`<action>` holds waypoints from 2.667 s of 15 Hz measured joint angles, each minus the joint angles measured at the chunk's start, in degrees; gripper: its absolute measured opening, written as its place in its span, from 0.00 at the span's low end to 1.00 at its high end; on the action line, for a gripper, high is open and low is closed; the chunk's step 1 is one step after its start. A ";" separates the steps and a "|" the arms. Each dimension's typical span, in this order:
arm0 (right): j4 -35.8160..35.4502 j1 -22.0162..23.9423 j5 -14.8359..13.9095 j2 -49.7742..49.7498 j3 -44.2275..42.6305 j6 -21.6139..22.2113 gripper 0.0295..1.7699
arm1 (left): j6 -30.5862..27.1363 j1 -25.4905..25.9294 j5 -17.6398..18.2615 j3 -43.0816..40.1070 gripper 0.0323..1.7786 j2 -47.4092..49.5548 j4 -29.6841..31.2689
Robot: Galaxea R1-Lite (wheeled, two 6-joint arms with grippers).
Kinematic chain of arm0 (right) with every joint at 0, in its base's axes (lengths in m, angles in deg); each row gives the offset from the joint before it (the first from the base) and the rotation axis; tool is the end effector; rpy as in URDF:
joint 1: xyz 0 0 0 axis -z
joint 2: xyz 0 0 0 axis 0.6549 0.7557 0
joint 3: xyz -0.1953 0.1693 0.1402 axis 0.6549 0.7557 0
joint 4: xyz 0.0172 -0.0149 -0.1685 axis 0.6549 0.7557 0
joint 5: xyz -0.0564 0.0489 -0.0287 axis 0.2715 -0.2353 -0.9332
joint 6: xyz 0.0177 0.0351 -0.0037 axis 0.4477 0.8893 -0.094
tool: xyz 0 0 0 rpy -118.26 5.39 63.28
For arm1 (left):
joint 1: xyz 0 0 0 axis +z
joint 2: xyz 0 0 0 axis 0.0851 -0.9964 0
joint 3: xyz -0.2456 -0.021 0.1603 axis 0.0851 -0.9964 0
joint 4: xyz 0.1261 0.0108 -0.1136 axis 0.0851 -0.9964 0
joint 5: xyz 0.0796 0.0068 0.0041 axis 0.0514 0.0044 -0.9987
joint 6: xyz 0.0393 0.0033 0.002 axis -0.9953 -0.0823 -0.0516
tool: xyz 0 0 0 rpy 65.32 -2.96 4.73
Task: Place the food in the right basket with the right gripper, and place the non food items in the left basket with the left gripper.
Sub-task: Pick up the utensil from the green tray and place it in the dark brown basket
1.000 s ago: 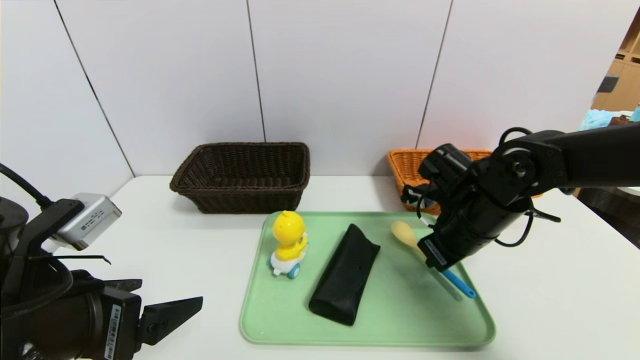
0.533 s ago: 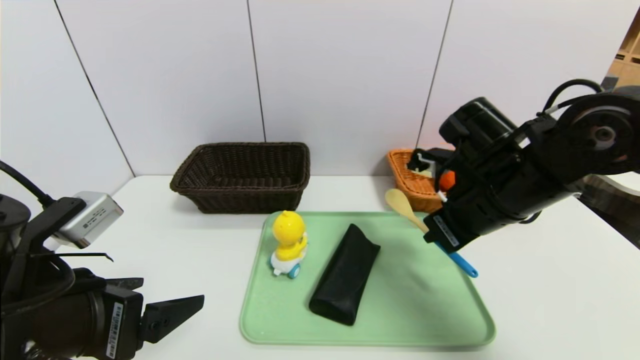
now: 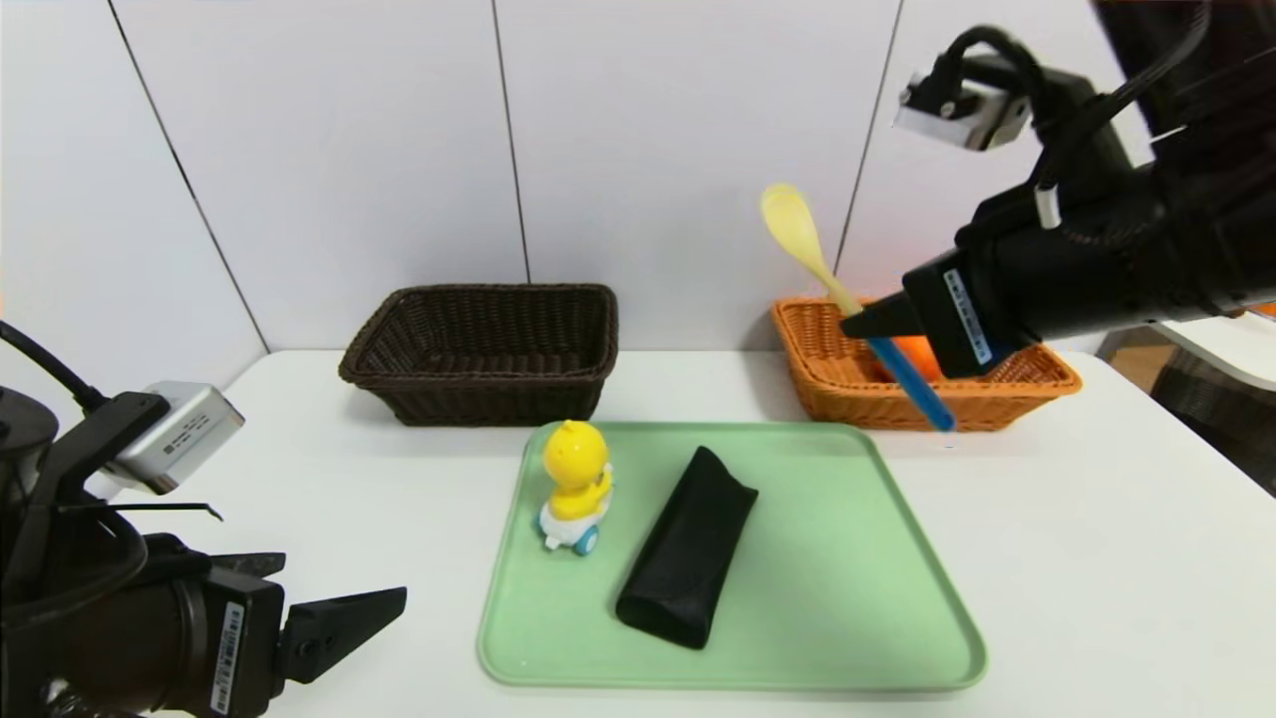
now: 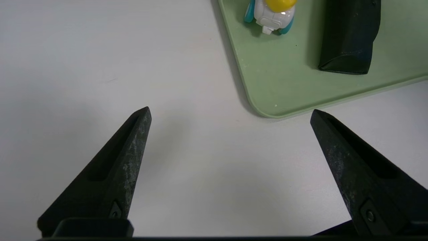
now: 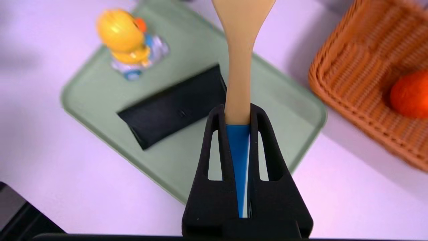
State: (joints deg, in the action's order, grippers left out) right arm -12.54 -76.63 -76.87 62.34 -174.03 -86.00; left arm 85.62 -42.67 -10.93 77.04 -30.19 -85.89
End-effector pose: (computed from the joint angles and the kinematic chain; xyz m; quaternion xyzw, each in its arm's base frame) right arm 0.2042 0.1452 0.3094 -0.1273 0.2728 0.2859 0.9097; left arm 0.1096 -0.0756 0.2071 -0.0376 0.3170 -0.1688 0.9325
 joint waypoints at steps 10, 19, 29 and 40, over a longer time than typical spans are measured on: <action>-40.51 -5.84 -0.30 1.35 10.57 -1.18 0.06 | 0.02 0.01 -0.02 -0.69 0.95 0.06 0.87; -55.44 -6.17 -0.39 18.86 -2.11 -0.80 0.06 | 0.05 0.23 -0.18 -1.30 0.95 -0.77 1.35; -56.55 -7.03 0.46 36.50 -18.54 -0.78 0.06 | 0.02 1.38 -0.13 -2.90 0.95 -1.27 2.05; -61.10 -4.94 4.21 46.17 -18.85 -1.13 0.06 | 0.05 1.90 -0.22 -3.34 0.95 -2.52 2.88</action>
State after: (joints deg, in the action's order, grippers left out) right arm -73.64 -81.57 -72.67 108.51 -192.87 -87.14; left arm 85.67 -40.77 -11.15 73.70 -32.72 -83.01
